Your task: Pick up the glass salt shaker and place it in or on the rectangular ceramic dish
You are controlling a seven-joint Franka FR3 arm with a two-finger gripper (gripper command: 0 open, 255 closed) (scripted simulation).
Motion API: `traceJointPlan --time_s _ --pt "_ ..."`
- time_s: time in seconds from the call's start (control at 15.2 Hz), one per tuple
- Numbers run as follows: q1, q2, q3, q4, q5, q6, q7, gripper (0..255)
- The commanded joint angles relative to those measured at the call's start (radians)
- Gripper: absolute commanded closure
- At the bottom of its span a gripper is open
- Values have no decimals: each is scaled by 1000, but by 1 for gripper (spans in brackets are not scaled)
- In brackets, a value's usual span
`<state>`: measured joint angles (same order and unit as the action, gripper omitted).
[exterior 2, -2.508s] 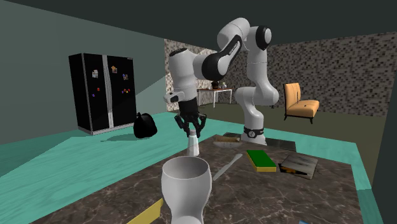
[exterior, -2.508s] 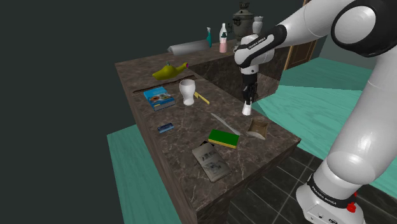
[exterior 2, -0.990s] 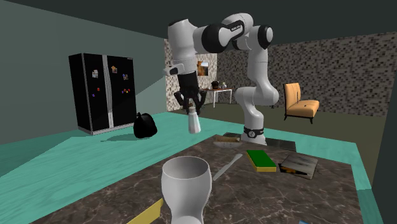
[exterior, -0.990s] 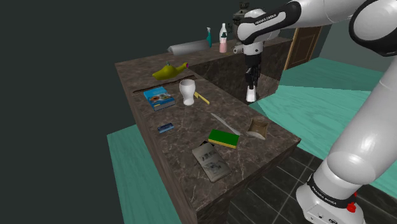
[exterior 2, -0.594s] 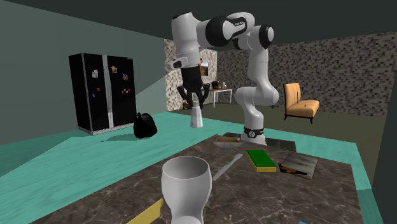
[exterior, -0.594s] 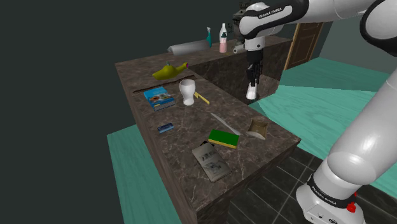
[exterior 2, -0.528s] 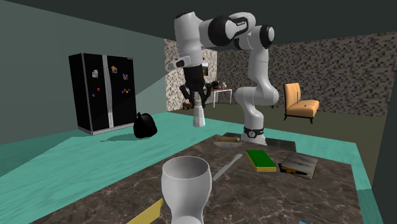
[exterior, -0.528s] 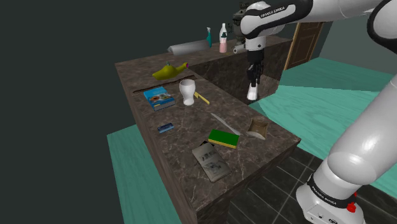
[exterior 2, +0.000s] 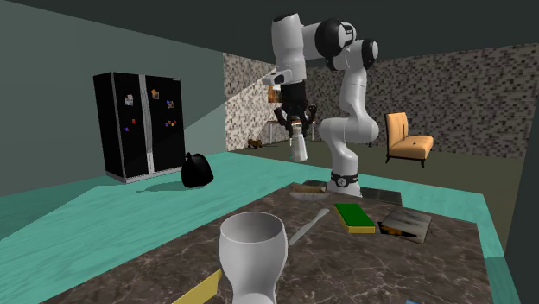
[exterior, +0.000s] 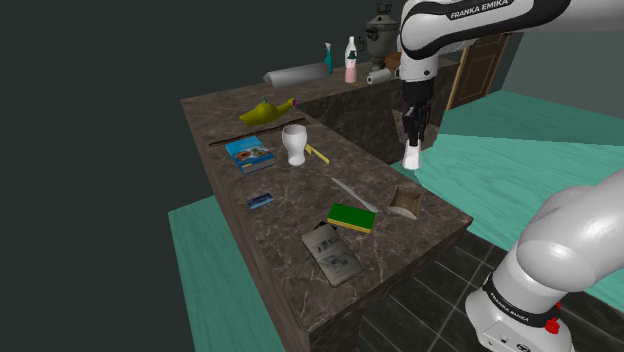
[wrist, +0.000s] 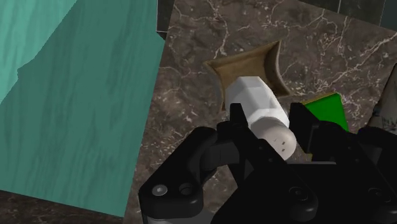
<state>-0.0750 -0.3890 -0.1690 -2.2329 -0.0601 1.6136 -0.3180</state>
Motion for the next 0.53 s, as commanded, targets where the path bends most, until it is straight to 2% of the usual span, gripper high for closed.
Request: traceJointPlan --time_s 0.0,0.07,0.46 --pt "5 -78 21 -57 3 -22 28 255" --pt "10 -135 37 -92 9 -43 49 255" --pt "8 -128 33 -168 7 39 48 255"
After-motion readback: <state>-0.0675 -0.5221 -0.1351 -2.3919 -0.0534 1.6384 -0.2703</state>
